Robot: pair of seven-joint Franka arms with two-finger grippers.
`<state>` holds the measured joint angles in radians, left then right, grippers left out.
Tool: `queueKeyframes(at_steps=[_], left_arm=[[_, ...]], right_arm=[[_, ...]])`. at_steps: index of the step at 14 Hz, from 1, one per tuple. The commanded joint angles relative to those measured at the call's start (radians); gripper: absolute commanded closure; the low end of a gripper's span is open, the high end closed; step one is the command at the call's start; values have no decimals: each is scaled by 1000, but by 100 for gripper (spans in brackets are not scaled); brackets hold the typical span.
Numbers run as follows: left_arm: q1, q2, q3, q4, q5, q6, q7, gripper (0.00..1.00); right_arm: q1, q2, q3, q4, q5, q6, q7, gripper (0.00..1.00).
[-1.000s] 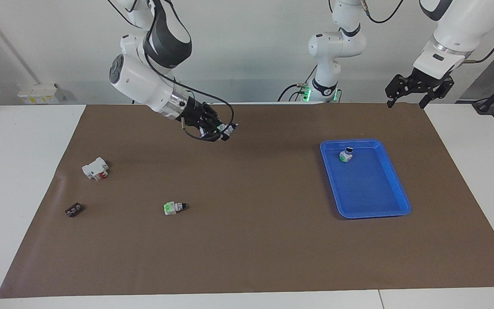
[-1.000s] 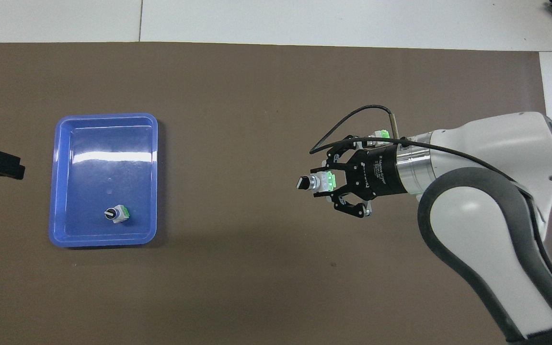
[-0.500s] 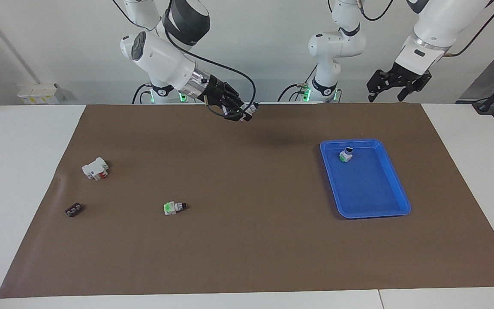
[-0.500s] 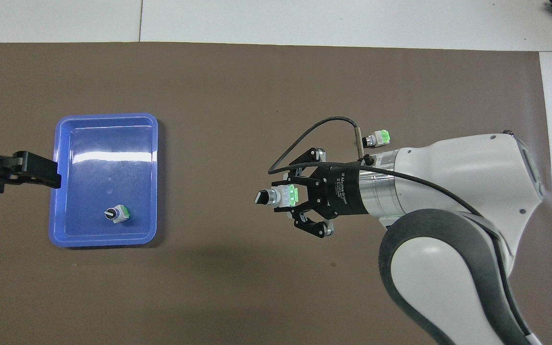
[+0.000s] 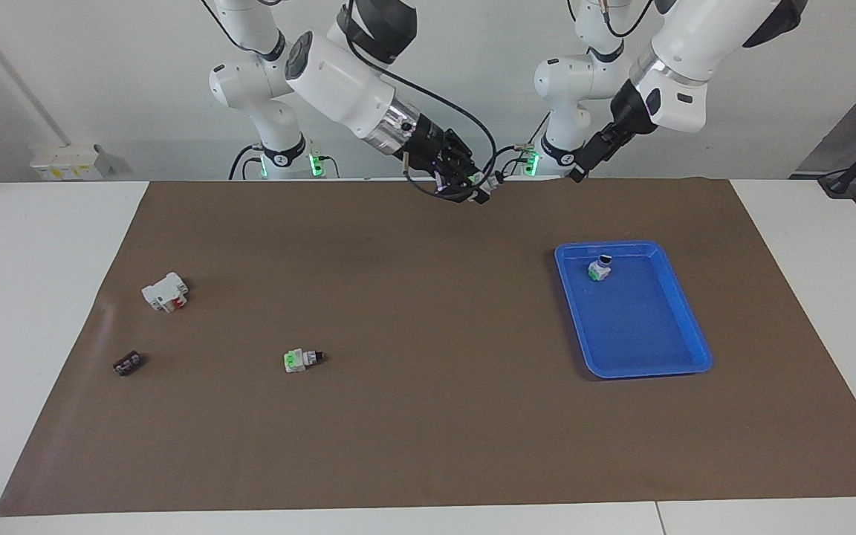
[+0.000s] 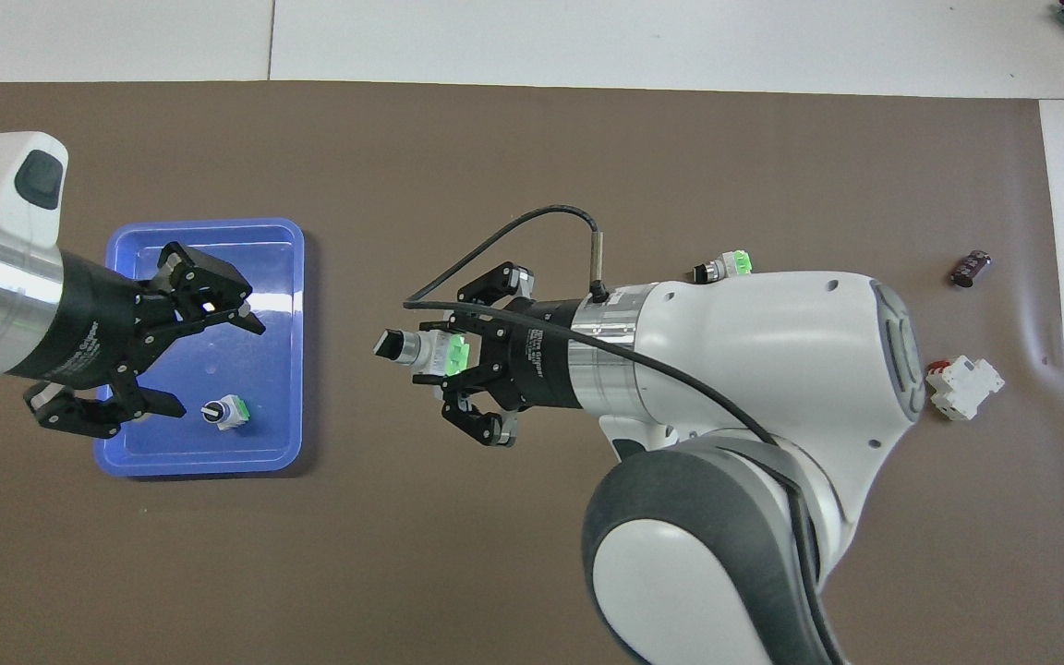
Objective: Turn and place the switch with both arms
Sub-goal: 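Bring the left gripper to the switch held by the right gripper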
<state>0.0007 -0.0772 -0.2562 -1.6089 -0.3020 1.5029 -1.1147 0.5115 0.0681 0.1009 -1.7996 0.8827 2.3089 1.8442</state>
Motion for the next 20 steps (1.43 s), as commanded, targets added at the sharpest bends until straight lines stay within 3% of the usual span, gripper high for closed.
queueKeyframes(at_steps=[1,7,13,20], left_arm=[[-8,-43,-23,-63,-55,103,-381,5],[13,-32,-11,-63,-205,217,-960,3],[27,-47,60,-144,-344,263,-1305,4],[-11,-96,58,-230,-427,258,-1321,5]], right_arm=[[5,36,3,55,10,0,38,100],[22,33,3,42,2,-9,33,100],[19,32,3,39,2,-11,32,100],[4,21,3,34,48,-62,36,100]])
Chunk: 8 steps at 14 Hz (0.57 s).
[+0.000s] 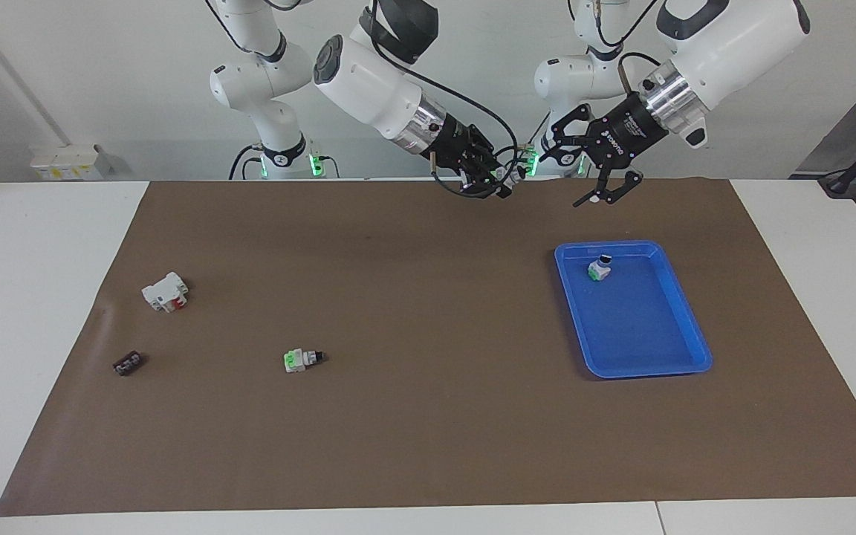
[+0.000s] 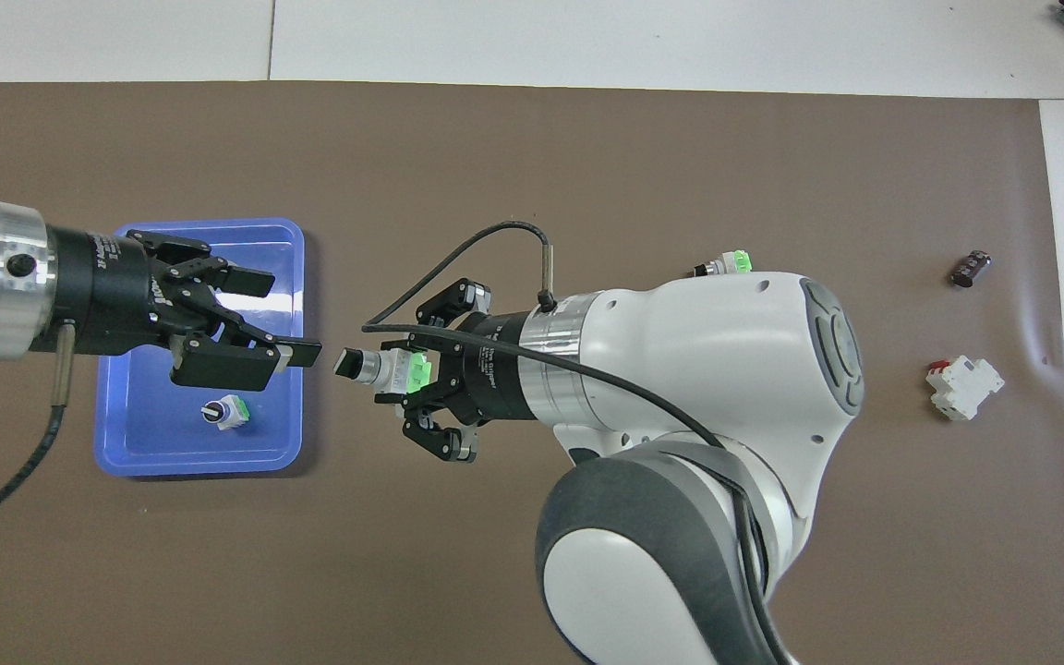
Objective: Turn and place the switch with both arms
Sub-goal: 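Bring the left gripper to the switch held by the right gripper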
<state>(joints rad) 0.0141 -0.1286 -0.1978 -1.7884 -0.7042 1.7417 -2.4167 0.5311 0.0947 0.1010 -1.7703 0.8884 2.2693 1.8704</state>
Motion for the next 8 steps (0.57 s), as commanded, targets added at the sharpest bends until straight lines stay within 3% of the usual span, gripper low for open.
queueKeyframes(at_steps=[1,4,8], left_arm=[[-29,-49,-2,-54,-24,16,-19,7],[-29,-49,-2,-57,-32,2,-19,35],[-31,-51,-26,-55,-44,7,-35,60]], right_arm=[[-16,-6,3,5,43,-22,9,100],[-16,-6,3,5,43,-22,7,100],[-16,-6,3,5,43,-22,7,100]])
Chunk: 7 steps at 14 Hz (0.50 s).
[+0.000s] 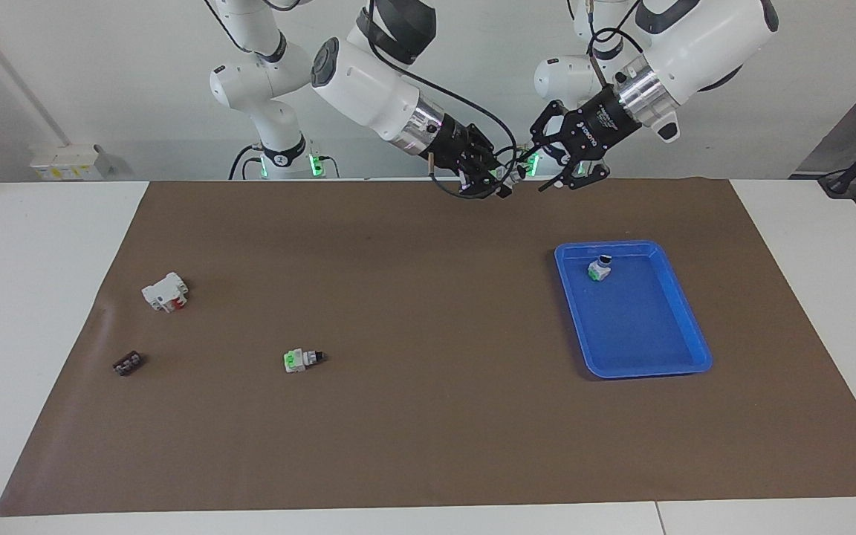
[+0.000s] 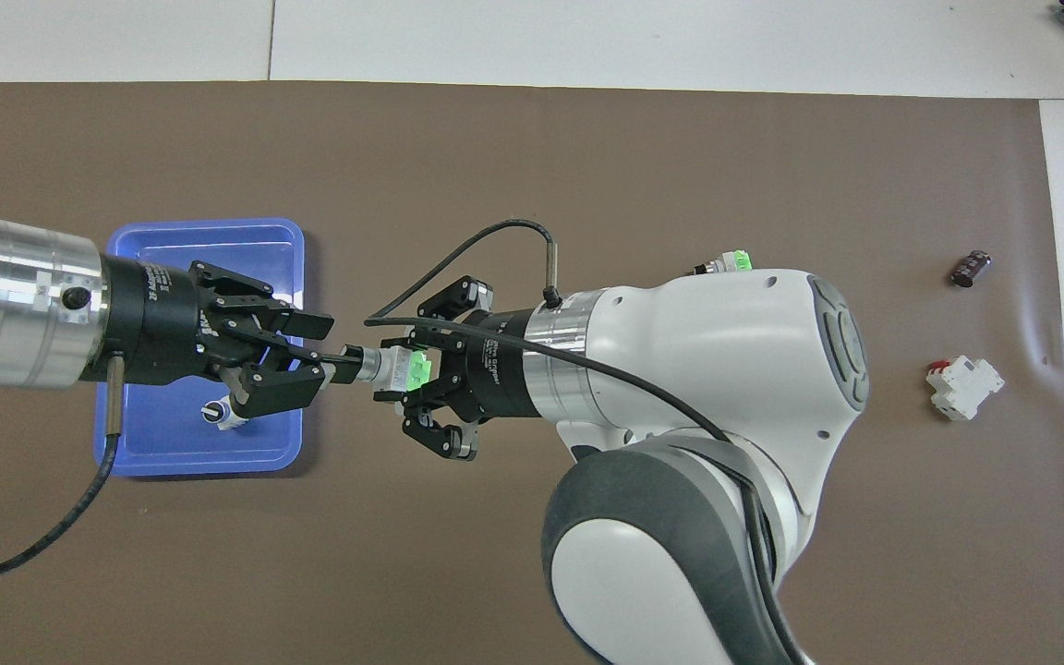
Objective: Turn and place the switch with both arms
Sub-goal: 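Bring the left gripper to the switch held by the right gripper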
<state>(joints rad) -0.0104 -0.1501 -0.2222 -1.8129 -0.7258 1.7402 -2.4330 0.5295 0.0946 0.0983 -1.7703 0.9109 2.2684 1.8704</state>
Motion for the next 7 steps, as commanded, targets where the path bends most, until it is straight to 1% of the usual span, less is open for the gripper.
queueKeyframes(at_steps=[1,4,5,7], left_arm=[[-7,-29,-3,-31,-23,7,-20,60],[-3,-29,-2,-28,-23,-4,-24,75],[-3,-29,-2,-26,-23,-5,-23,77],[-2,-29,-2,-26,-23,-11,-23,86]], right_arm=[[-14,-6,6,5,20,-21,7,100],[-14,-6,4,5,20,-23,6,100],[-14,-7,4,5,19,-23,7,100],[-14,-7,4,5,19,-24,6,100]])
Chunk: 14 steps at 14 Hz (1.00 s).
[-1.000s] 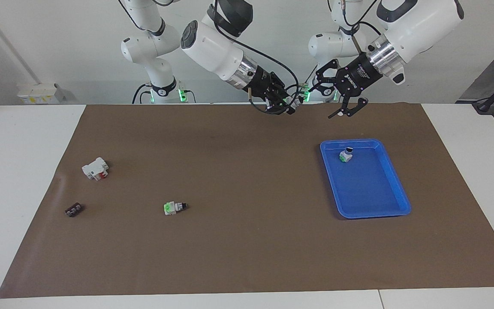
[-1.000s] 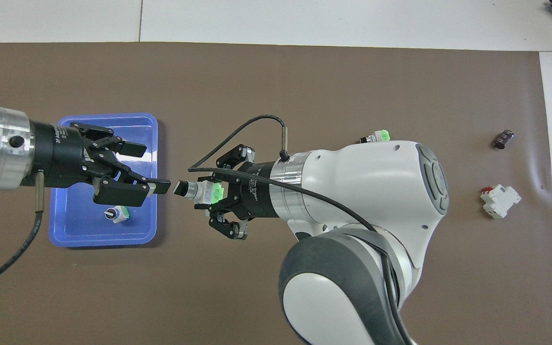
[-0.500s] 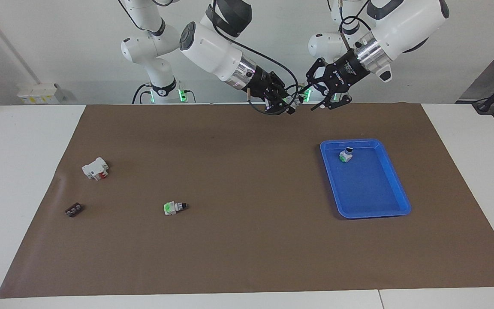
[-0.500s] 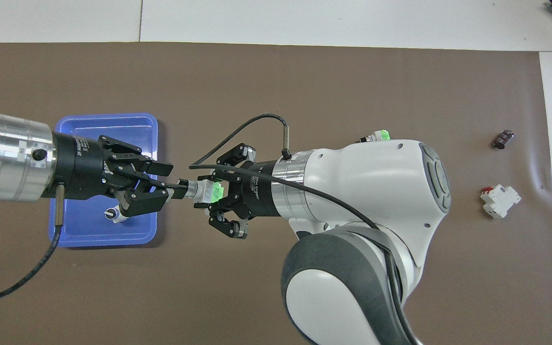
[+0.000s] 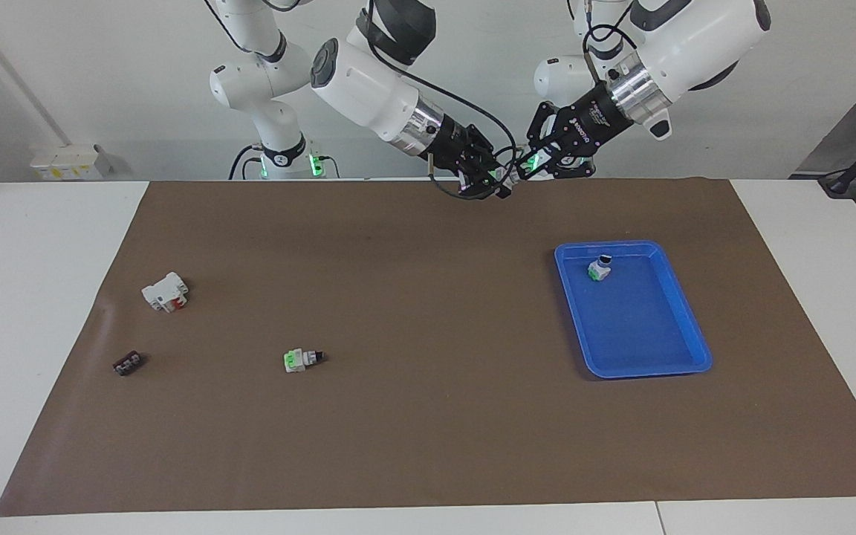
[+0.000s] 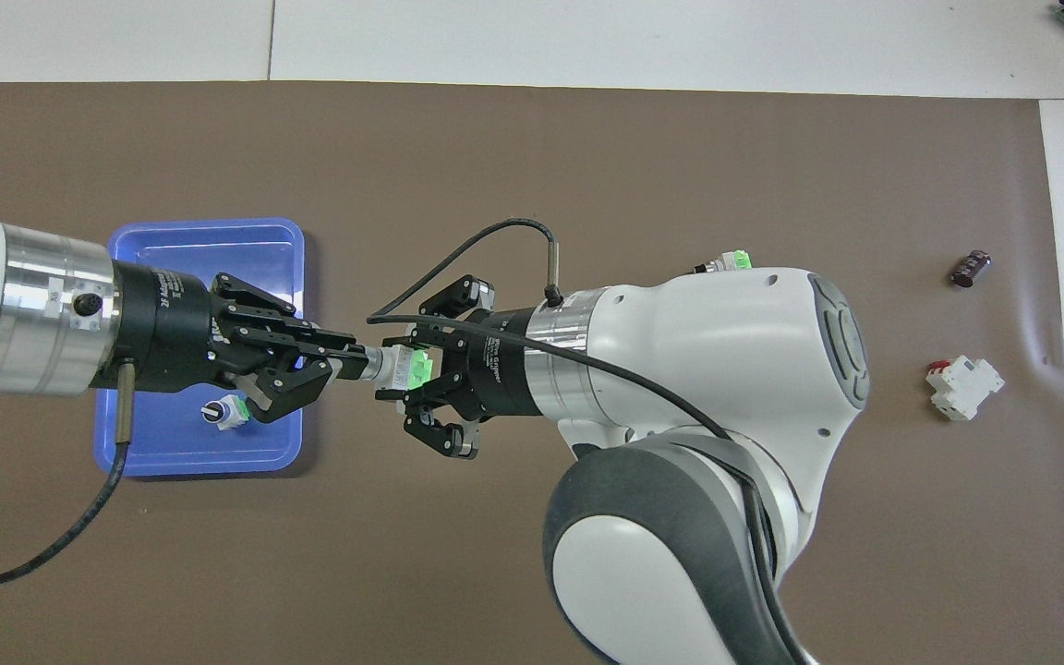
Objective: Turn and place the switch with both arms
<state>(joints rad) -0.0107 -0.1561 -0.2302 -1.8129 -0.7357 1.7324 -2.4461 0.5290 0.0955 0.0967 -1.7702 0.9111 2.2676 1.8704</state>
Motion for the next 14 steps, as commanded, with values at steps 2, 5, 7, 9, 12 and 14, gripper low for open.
queueKeyframes(at_steps=[2,5,7,9,12,14], left_arm=[[-2,-23,6,-26,-14,-7,-11,99],[0,-25,8,-25,-14,-16,-11,100],[0,-25,8,-23,-14,-17,-17,100],[0,-28,8,-23,-14,-14,-34,100],[0,-28,8,-22,-14,-14,-1,100],[0,-28,6,-20,-14,-14,24,100]], right_arm=[[-14,-8,6,2,18,-23,6,100],[-14,-8,6,2,18,-25,7,100],[-15,-11,6,2,18,-23,7,100],[-15,-13,6,2,18,-25,7,100],[-15,-13,6,2,18,-33,6,100],[-17,-14,6,2,18,-34,7,100]])
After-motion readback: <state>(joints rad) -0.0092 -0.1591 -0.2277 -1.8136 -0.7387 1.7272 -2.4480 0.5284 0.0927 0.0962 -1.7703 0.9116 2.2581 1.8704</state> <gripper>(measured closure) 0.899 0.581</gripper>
